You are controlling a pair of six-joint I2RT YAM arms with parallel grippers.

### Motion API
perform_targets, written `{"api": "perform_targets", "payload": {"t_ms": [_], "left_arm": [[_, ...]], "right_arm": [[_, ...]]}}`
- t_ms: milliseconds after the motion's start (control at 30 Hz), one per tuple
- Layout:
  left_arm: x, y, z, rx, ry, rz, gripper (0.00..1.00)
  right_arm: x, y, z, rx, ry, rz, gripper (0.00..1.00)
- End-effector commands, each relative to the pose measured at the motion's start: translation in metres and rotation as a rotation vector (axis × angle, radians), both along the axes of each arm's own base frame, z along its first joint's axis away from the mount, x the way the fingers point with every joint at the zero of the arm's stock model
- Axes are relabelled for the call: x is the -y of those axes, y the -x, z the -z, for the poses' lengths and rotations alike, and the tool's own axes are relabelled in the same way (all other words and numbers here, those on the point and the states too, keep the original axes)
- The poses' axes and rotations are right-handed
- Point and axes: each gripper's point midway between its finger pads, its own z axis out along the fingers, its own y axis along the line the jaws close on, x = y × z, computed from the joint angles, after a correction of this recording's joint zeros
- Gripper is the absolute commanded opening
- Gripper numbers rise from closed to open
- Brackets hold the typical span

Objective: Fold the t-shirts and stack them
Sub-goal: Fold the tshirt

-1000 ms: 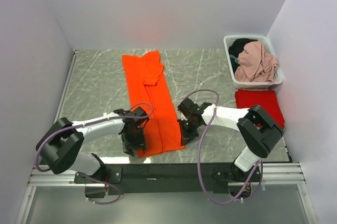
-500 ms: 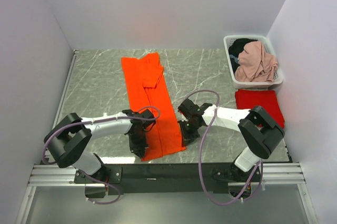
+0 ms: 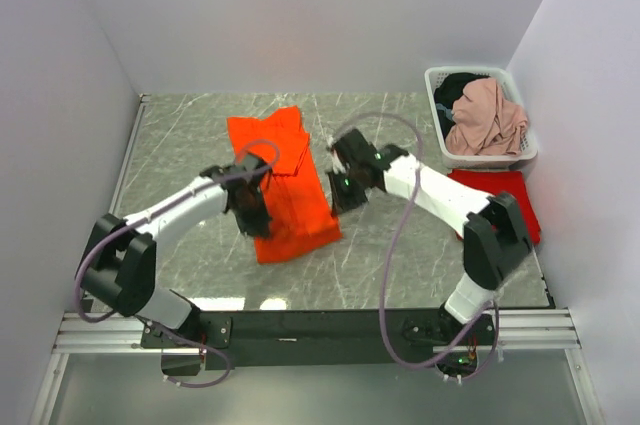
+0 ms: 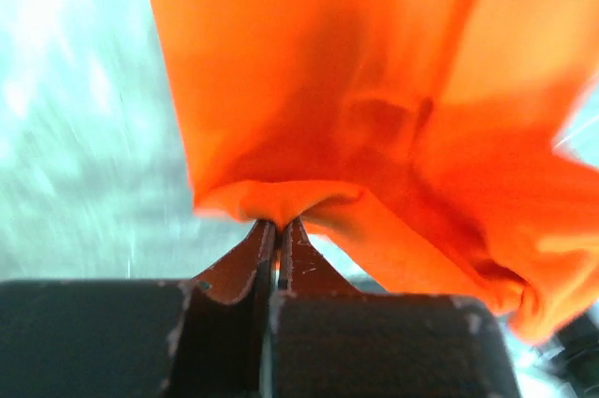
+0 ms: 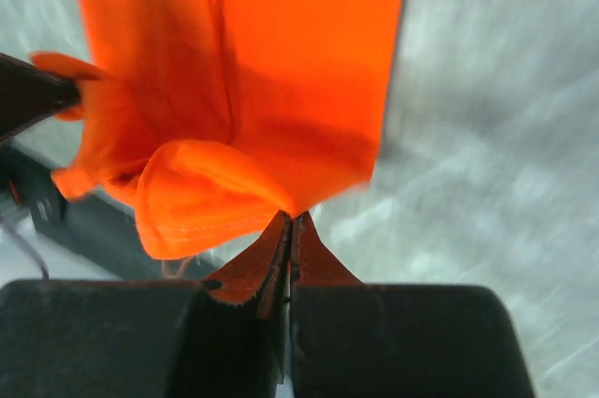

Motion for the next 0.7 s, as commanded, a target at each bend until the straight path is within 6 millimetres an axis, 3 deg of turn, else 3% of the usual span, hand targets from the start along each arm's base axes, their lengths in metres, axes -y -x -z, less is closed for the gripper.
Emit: {"api": "perform_targets", "payload": {"t_ms": [0,33,100,200,300,500,667], "left_arm": [[-0.024,-0.059,-0.013,0.156,-0.074,0.014,0.01],[-0.023,-0.073,-0.016,0.174,-0.069,0.013,0.01],[-0.04,-0.103,-0.022,0.248,-0.144,-0.026,0.01],[-0.051,-0.129,-0.018,0.286,-0.169,-0.054,0.01],[-0.06,-0.151,-0.022,0.347,-0.199,-0.094,0.01],[-0.076,-0.17,-0.021,0.428,-0.261,-0.144,0.01],[-0.076,-0.184,-0.019,0.466,-0.245,-0.159,0.01]], "right_arm": [[-0.021,-0.064,-0.029,0.187,-0.013,-0.029,0.0],[-0.026,-0.075,-0.025,0.193,-0.003,-0.03,0.0],[-0.037,-0.102,-0.034,0.259,0.001,-0.031,0.0],[-0.048,-0.131,-0.044,0.333,-0.017,-0.021,0.0],[-0.055,-0.149,-0.034,0.345,-0.027,-0.014,0.0],[-0.06,-0.173,-0.03,0.402,-0.047,-0.009,0.0],[-0.059,-0.188,-0.026,0.427,-0.05,-0.005,0.0]]}}
